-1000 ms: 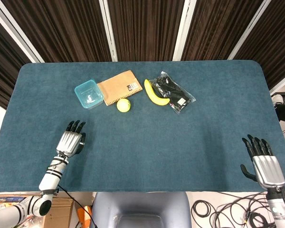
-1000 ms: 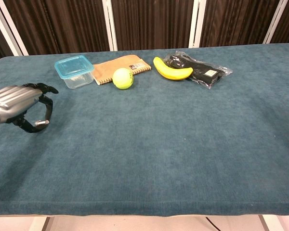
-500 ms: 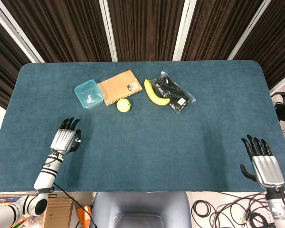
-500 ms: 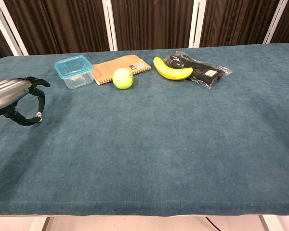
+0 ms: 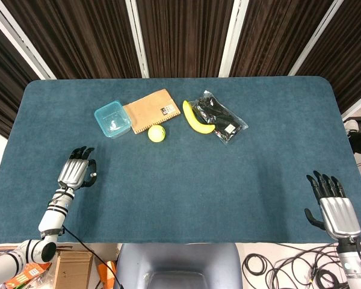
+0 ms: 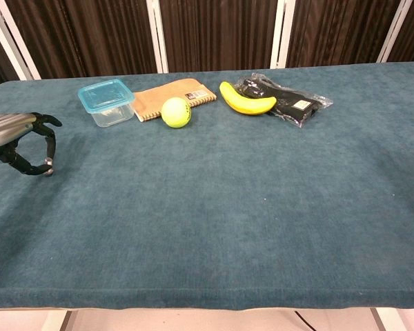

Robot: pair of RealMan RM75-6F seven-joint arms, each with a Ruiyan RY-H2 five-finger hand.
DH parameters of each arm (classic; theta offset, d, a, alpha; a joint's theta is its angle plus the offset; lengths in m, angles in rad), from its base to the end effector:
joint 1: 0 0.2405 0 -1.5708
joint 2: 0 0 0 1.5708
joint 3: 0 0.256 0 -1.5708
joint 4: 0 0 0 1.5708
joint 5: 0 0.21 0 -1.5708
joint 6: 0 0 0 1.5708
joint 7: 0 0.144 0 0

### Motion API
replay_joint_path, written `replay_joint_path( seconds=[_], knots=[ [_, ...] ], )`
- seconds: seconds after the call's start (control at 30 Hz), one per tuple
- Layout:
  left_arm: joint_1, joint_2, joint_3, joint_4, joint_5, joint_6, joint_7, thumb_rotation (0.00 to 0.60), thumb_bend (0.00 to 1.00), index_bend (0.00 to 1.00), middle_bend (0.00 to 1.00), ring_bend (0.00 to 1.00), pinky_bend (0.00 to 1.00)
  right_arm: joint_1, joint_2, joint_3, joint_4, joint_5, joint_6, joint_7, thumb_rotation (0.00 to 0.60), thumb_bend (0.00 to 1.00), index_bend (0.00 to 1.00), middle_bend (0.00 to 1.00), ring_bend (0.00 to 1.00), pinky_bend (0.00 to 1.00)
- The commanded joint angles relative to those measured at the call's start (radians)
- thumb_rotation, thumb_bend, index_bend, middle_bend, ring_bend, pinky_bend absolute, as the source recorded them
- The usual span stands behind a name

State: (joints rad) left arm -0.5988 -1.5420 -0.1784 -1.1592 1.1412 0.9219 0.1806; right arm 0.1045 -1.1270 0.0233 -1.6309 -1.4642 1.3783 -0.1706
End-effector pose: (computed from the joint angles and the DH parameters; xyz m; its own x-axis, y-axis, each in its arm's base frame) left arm -0.2680 0.3615 0.0221 0.4814 0.2430 0.8422 0.8764 -0.1185 -0.4668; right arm -0.3156 -0.1799 0.1388 0.5183 -0.1294 0.8453 -0.8534 -0.0141 0.5211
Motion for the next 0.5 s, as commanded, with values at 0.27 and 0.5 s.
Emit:
replay_joint_path(
  seconds=[0.27,0.5],
  knots=[
    [-0.008,-0.006,-0.011,0.046,-0.020,-0.024,-0.038,0.600,0.33,0.64,0.11,0.02,0.09,0.003,-0.003,-0.001,0.000,0.003,-0.006,-0.008,0.600,0.29,0.00,0.00,0.00,0.01],
    [-0.009,0.000,-0.011,0.055,-0.027,-0.037,-0.053,0.600,0.33,0.53,0.11,0.03,0.09,0.003,-0.003,0.000,0.000,0.007,-0.007,-0.010,0.600,0.29,0.00,0.00,0.00,0.01]
  ],
)
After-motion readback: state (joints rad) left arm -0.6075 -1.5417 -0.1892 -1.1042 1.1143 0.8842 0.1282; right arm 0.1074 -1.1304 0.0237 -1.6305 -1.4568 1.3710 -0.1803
